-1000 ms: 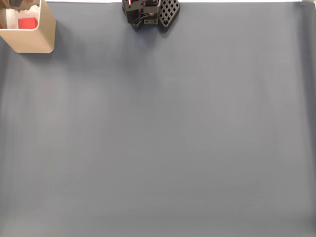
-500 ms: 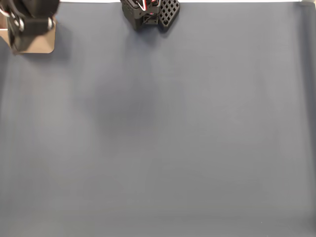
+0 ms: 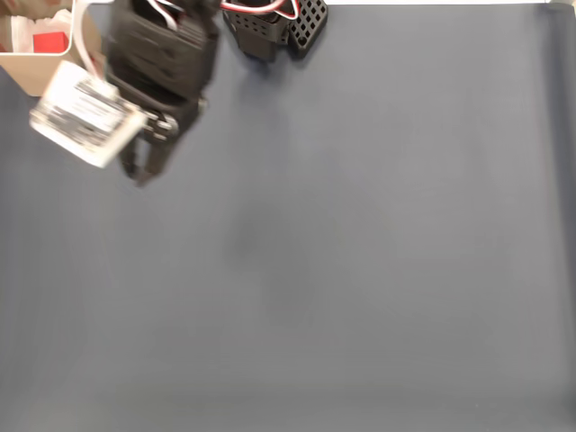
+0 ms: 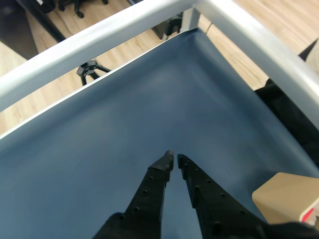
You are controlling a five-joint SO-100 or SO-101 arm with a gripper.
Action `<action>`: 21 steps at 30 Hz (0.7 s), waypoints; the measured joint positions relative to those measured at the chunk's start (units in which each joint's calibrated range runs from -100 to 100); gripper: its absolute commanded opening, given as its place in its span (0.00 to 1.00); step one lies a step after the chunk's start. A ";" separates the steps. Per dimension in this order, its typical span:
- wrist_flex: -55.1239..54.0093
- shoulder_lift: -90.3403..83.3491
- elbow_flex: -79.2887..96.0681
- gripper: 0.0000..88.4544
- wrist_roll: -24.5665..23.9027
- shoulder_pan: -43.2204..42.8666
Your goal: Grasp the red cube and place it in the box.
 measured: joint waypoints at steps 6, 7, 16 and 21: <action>-1.19 -4.43 6.24 0.00 0.78 -7.57; -1.59 -5.30 7.69 0.00 0.83 -8.75; -7.00 -13.46 22.42 0.00 1.56 -17.21; -9.63 -18.24 30.56 0.00 1.56 -20.62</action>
